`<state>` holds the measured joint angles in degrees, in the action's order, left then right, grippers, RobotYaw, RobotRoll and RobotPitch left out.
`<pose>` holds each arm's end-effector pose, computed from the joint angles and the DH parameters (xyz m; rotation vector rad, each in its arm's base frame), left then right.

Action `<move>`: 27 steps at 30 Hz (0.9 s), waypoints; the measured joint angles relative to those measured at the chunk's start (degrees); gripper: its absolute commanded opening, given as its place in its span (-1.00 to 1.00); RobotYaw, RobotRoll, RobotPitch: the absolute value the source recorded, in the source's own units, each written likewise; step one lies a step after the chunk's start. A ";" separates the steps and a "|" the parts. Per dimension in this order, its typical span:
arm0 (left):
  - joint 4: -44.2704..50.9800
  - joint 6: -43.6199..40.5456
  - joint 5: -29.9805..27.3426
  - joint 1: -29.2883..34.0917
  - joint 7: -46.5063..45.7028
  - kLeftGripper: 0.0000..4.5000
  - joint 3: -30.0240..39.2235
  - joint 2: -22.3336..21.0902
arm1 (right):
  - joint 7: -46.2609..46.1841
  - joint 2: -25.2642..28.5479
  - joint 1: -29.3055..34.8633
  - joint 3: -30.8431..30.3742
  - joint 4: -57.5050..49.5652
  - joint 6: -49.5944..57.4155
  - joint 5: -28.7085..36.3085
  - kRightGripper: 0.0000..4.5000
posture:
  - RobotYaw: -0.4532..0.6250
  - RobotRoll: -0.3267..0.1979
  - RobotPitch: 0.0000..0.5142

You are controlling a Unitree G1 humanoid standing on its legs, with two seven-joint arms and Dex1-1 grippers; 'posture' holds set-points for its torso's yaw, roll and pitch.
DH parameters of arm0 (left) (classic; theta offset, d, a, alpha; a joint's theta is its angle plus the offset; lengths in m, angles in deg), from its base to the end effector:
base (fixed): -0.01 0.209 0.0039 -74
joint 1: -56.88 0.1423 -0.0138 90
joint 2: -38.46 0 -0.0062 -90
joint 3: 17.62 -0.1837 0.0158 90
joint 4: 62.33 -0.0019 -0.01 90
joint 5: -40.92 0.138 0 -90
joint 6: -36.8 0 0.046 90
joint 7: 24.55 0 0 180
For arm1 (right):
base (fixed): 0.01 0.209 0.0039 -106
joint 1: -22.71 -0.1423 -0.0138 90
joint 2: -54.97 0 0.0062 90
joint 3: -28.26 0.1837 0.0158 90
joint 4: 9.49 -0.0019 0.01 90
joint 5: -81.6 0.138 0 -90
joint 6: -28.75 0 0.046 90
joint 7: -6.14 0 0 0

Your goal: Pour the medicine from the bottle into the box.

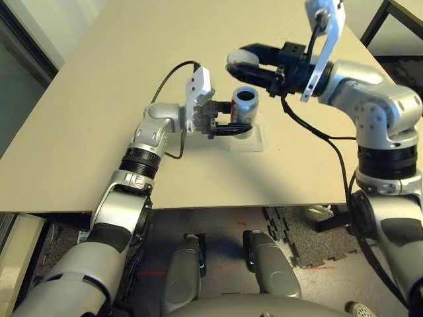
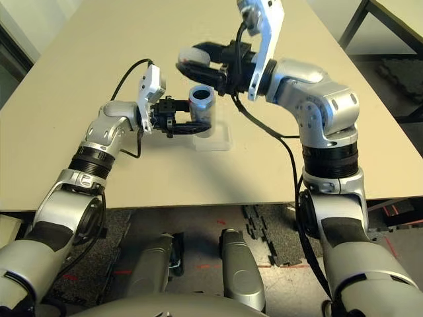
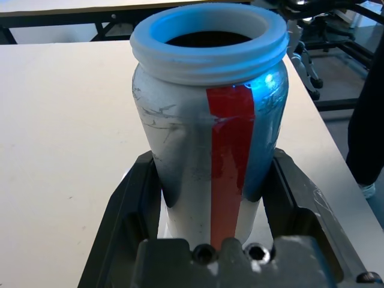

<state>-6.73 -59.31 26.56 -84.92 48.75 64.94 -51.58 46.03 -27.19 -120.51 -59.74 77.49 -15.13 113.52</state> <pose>0.3479 0.1430 0.1774 0.2161 -0.0590 -1.4386 0.2967 -0.1576 0.2706 -0.0424 -0.1380 1.0269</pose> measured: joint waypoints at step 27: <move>-28.51 15.80 8.74 -7.02 -54.31 0.16 13.15 4.01 | -22.45 -8.64 6.88 1.63 35.74 -32.50 -21.61 0.14 | -0.44 0.25 -0.47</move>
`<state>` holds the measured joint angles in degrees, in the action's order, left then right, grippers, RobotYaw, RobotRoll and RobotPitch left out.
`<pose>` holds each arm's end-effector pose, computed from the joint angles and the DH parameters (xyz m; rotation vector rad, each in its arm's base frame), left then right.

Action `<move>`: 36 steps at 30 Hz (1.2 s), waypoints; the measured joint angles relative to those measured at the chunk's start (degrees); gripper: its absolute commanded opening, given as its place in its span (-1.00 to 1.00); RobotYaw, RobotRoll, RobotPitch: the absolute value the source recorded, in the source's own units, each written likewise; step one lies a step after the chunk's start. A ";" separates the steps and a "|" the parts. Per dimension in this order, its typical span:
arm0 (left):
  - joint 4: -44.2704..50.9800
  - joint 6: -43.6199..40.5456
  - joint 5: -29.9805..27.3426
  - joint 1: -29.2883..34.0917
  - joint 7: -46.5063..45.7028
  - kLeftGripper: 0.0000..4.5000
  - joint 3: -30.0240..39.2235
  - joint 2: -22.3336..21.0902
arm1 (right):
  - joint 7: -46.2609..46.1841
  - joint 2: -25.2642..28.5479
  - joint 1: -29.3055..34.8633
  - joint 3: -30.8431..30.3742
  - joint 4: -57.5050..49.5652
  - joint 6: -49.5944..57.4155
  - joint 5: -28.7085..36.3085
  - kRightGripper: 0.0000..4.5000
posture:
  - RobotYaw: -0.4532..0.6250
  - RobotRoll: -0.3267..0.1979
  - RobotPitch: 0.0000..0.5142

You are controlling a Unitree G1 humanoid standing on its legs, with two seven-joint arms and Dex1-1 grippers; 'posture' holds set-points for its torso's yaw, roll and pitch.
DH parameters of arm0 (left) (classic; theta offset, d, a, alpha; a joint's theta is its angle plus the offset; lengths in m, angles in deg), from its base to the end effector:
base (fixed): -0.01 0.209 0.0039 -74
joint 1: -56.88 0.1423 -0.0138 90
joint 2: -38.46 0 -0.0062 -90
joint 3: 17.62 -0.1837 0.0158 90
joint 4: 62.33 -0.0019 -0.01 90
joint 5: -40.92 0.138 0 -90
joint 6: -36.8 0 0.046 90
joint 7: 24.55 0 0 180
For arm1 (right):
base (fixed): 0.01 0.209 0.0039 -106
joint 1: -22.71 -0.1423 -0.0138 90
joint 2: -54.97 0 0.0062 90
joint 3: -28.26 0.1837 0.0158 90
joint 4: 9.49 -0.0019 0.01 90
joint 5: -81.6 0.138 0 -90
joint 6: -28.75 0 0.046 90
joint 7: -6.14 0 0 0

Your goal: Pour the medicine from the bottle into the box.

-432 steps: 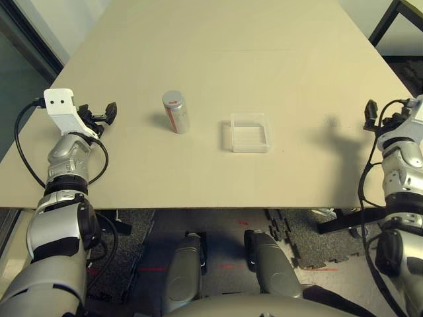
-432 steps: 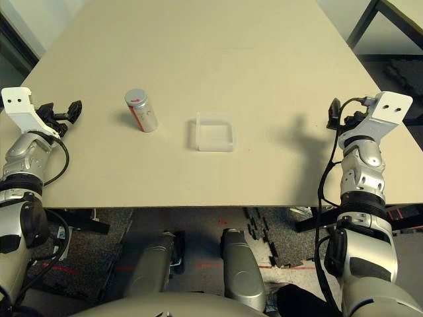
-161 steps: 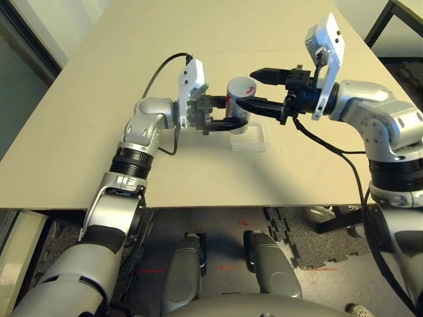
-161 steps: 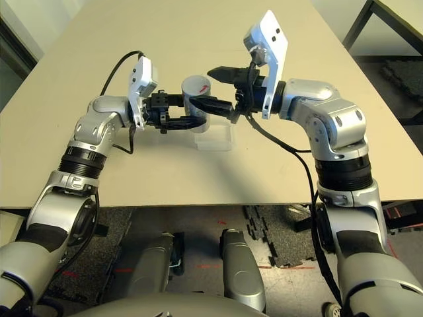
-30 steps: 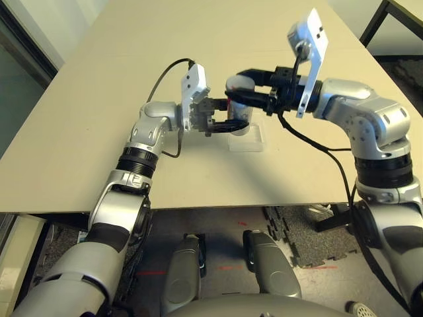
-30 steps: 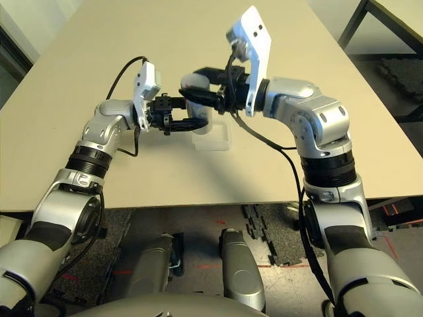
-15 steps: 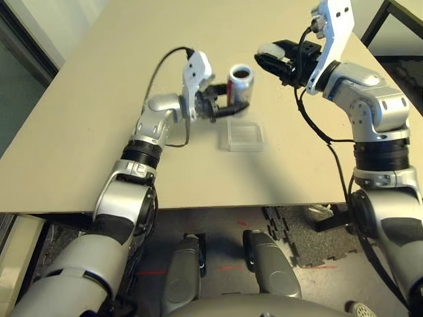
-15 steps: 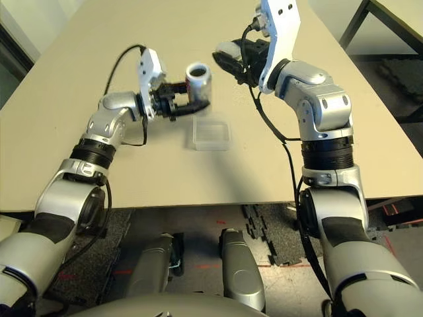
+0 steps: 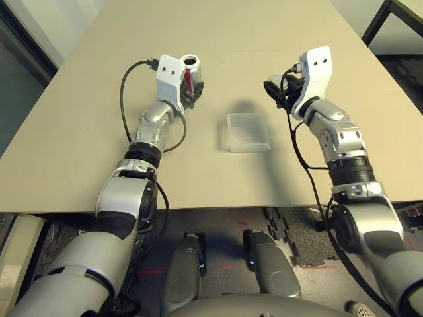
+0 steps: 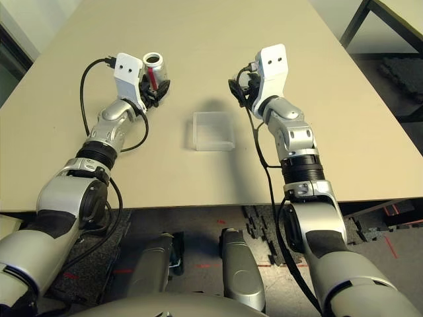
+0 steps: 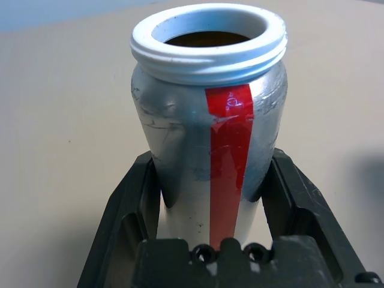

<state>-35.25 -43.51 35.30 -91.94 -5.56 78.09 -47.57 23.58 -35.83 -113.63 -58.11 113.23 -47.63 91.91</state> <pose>0.3638 0.1603 0.1457 0.0752 -0.0824 -0.3341 0.3401 -0.1765 0.1532 -0.0489 0.0050 0.3137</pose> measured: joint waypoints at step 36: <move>0.75 -1.00 -1.09 3.30 -0.80 0.16 3.96 0.67 | 0.11 6.07 -0.15 3.27 5.60 -3.76 -1.85 1.00 | -0.43 0.25 -0.49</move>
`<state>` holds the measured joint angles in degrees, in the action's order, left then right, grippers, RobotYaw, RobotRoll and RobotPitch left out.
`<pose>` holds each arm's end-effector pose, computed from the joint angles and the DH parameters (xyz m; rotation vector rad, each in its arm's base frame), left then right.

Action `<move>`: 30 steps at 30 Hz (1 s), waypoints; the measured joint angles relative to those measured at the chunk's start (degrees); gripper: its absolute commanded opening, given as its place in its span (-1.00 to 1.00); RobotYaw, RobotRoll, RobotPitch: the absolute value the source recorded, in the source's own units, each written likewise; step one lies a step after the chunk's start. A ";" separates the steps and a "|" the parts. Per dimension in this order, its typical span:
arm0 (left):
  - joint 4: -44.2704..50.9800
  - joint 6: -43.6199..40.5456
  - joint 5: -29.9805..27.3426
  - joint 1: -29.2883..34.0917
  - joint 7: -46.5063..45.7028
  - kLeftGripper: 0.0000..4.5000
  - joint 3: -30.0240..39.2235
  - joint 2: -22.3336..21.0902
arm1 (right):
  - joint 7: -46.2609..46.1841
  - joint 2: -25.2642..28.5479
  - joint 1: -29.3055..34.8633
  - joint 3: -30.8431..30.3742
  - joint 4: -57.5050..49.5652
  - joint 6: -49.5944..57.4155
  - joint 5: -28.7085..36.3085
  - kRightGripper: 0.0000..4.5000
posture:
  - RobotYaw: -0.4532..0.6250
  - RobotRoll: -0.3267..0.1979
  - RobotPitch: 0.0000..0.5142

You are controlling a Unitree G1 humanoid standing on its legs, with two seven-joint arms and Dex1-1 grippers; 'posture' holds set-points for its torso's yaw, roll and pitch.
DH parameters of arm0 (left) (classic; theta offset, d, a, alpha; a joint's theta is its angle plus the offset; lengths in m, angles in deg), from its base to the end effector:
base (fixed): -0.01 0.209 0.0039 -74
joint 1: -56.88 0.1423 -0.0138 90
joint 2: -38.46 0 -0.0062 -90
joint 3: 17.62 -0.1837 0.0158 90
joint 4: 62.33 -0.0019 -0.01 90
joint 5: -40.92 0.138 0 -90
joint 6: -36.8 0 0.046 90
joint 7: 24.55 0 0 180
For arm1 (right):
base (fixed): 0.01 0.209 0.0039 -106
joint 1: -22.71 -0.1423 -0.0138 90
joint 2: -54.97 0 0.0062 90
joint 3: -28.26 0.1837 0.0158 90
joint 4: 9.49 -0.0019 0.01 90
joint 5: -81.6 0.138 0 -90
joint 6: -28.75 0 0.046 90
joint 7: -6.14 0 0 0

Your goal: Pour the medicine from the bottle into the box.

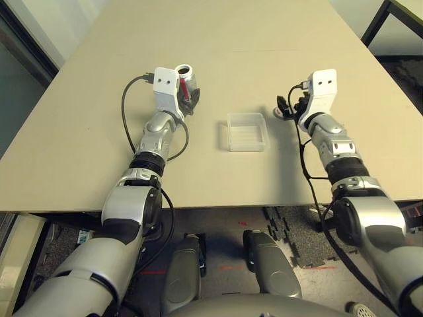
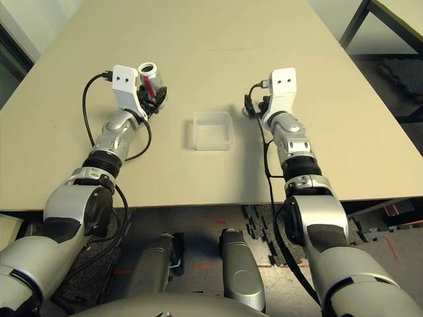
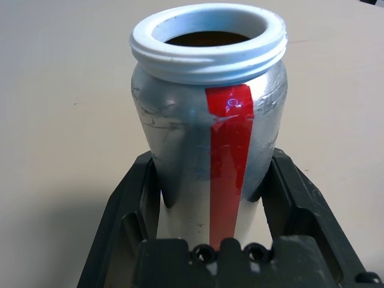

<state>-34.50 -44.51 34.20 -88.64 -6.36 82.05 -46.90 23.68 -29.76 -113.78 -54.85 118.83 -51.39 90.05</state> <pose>0.3573 0.1686 0.1272 -0.0155 -0.0383 -0.2740 0.3386 -0.2195 0.1529 -0.1071 0.0116 0.1803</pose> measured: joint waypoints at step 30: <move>-8.68 -0.98 0.45 -3.31 -1.01 0.16 1.53 -3.68 | 28.59 18.13 14.02 -4.90 -45.37 42.55 16.33 1.00 | -0.49 0.25 -0.44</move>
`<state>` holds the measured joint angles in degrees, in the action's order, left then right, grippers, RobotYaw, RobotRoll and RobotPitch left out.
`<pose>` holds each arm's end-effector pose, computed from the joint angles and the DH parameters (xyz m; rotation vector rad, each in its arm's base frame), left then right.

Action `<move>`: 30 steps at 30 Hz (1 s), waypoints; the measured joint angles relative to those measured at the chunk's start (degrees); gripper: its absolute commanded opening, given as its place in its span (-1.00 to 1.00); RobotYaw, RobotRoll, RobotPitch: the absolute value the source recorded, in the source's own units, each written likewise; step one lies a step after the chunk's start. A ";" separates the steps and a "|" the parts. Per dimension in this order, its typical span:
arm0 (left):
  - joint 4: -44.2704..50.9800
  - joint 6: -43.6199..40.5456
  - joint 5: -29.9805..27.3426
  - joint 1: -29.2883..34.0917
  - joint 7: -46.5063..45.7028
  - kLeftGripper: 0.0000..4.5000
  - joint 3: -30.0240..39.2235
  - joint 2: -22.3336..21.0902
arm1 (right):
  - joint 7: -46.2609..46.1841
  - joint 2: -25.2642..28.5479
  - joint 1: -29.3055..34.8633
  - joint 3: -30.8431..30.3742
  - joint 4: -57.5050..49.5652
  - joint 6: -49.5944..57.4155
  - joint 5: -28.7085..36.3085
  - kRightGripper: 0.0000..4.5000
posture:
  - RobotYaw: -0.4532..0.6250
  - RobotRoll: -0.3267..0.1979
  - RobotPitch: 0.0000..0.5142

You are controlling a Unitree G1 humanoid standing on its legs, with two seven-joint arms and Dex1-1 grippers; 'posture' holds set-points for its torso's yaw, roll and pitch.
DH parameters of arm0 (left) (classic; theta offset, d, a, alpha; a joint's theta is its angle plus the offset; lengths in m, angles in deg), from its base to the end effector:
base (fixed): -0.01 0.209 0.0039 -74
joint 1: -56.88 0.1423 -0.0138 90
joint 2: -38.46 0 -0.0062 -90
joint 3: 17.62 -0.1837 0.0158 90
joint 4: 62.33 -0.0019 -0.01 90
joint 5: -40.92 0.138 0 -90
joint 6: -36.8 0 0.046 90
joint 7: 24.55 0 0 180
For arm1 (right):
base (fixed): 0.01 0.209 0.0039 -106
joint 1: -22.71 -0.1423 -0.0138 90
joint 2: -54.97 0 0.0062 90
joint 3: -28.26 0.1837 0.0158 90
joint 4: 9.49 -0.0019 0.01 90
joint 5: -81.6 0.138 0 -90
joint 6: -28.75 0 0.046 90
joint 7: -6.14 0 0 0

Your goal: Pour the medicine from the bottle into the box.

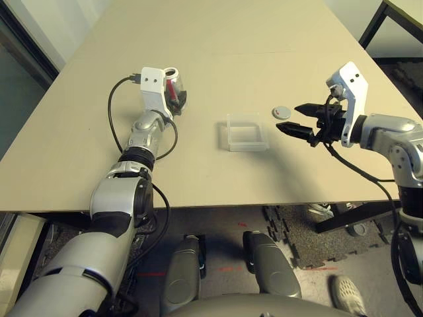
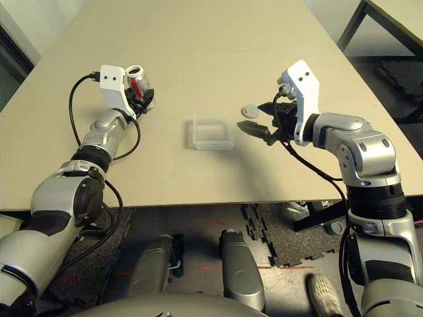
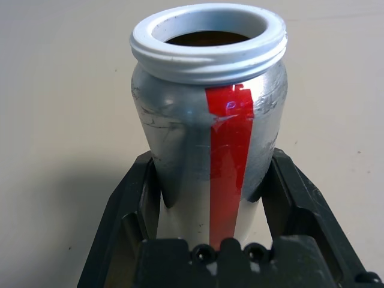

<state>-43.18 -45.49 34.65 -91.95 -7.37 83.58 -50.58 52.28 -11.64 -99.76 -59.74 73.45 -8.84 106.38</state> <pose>0.3592 0.1894 0.1255 -0.0167 0.0571 -0.1919 0.2702 -0.2345 0.2019 -0.1691 0.3219 0.7943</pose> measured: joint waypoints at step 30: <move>0.00 34.26 57.83 -29.40 0.91 0.16 -57.35 -4.87 | -2.51 -0.48 6.40 -3.43 -6.08 3.17 2.80 1.00 | -0.59 0.25 -0.60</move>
<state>-43.18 -11.23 92.48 -121.35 -6.47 26.23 -55.45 49.77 -12.12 -93.36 -63.17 67.37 -5.67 109.19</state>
